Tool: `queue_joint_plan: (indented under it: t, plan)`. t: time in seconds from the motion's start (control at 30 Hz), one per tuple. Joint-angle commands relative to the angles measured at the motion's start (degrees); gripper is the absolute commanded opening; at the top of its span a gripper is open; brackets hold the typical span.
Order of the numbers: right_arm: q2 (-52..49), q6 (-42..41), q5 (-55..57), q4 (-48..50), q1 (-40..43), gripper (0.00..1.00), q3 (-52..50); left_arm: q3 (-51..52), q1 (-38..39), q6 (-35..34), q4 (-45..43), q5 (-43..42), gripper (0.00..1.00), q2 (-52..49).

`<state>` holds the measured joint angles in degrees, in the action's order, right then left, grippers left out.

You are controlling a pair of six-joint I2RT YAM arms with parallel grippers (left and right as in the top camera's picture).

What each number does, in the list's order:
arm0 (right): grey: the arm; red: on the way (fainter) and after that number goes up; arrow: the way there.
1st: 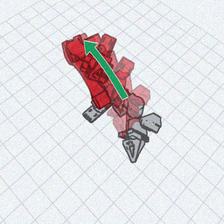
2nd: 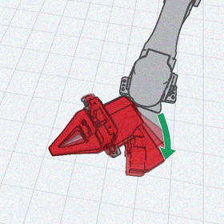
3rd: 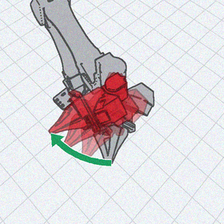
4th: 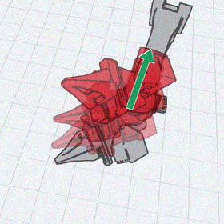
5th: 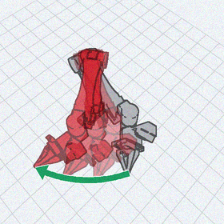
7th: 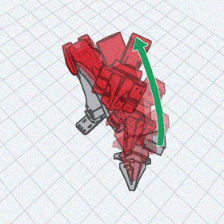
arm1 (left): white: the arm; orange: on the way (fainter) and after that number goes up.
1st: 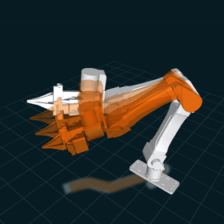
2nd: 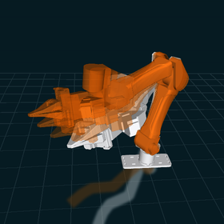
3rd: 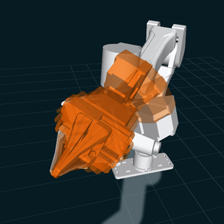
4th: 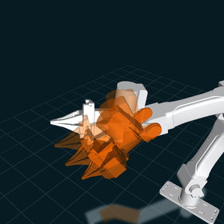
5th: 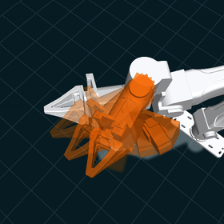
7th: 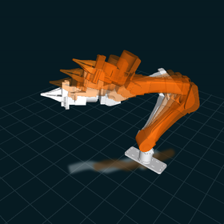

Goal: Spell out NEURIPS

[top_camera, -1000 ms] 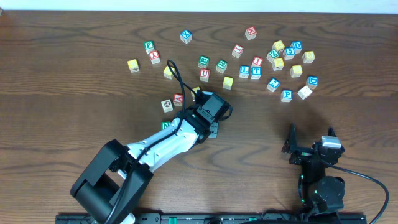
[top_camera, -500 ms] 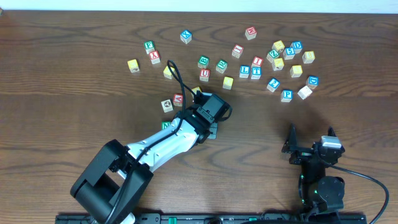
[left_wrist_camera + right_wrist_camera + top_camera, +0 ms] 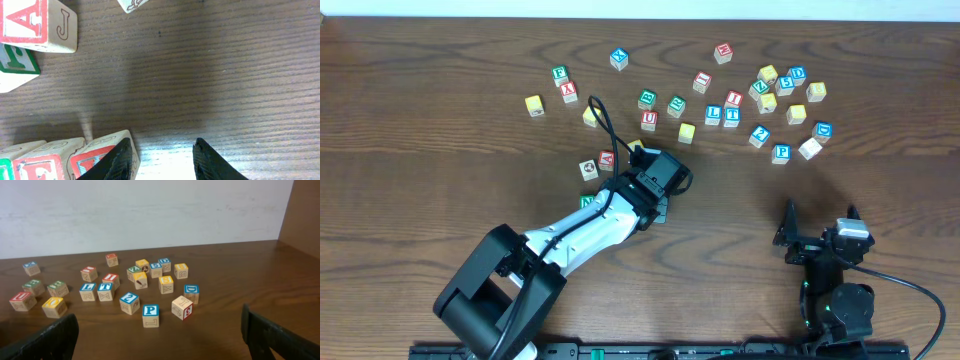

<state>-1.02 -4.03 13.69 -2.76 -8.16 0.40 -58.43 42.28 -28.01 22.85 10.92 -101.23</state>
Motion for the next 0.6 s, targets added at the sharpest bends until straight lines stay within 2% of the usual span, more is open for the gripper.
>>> queue_joint_plan:
  t: [0.0, 0.57]
  plan:
    - [0.1, 0.5, 0.1, -0.2, -0.1, 0.99, -0.1, -1.0, -0.1, 0.8, 0.9, 1.4, 0.39, -0.7]
    - [0.1, 0.5, 0.1, -0.2, -0.1, 0.99, -0.1, -1.0, -0.1, 0.8, 3.1, 1.4, 0.39, -0.7]
